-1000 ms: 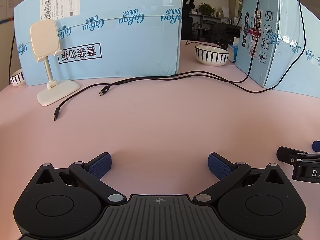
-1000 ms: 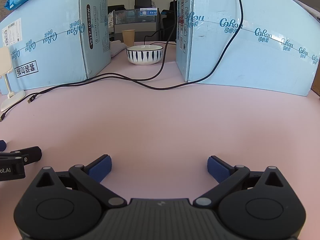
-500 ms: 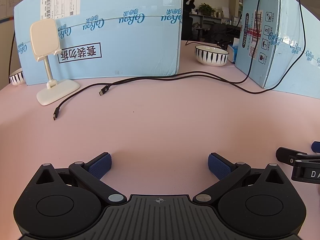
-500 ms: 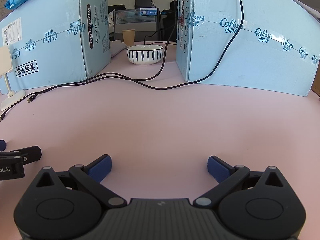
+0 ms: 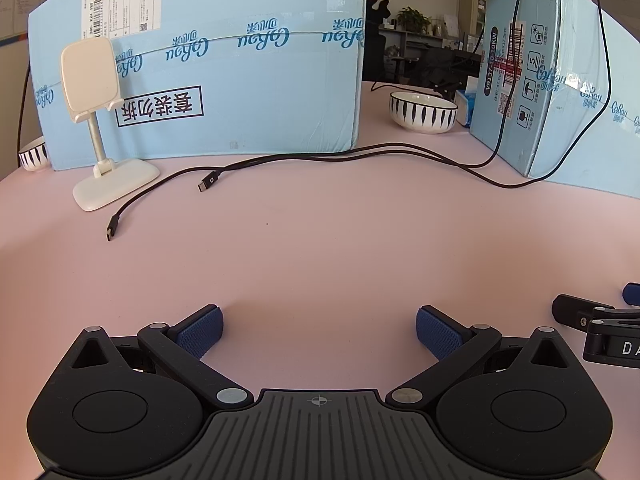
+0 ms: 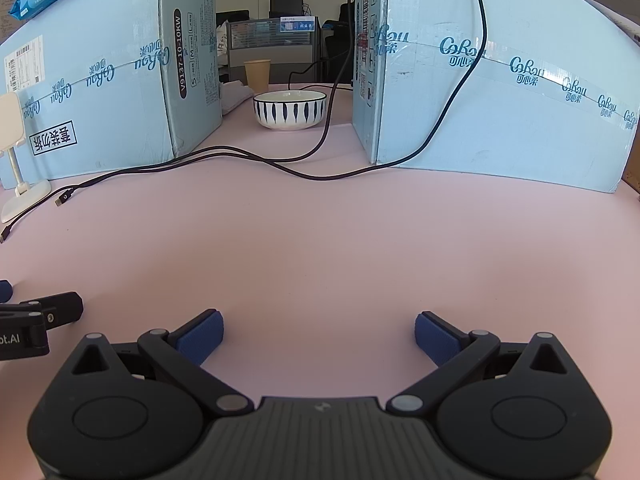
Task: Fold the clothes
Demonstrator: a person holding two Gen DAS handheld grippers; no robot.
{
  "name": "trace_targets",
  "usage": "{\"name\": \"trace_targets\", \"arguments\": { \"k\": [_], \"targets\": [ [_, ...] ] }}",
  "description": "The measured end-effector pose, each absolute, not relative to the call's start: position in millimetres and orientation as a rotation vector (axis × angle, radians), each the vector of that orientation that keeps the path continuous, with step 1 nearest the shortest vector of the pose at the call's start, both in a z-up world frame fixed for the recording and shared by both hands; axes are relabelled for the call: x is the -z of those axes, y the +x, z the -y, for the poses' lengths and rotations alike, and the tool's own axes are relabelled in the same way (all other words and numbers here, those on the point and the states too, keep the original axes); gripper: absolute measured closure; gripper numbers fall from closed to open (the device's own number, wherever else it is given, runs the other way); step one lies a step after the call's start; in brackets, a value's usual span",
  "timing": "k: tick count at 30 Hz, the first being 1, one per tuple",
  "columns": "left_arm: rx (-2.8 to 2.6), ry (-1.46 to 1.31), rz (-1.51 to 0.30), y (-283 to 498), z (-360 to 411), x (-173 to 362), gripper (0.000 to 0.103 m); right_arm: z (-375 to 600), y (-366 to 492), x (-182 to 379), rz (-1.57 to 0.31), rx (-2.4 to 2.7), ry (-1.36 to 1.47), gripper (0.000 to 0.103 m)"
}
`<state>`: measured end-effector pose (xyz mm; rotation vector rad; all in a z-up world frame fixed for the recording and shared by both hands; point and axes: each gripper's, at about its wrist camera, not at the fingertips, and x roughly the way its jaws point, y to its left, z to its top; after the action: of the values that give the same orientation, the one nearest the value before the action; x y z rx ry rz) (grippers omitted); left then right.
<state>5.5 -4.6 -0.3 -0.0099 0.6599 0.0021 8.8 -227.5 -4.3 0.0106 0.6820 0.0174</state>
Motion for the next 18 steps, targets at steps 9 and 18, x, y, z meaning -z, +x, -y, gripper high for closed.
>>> {"name": "trace_targets", "arguments": {
  "k": [9,18],
  "targets": [
    [-0.003,-0.007,-0.659,5.2,5.6,0.3,0.0,224.9,8.7,3.5,-0.676,-0.019,0.005,0.002],
    [-0.003,-0.005,-0.659,5.0,5.6,0.0,0.0,223.9,7.5,2.9,-0.669,-0.022,0.0,0.006]
  ]
}}
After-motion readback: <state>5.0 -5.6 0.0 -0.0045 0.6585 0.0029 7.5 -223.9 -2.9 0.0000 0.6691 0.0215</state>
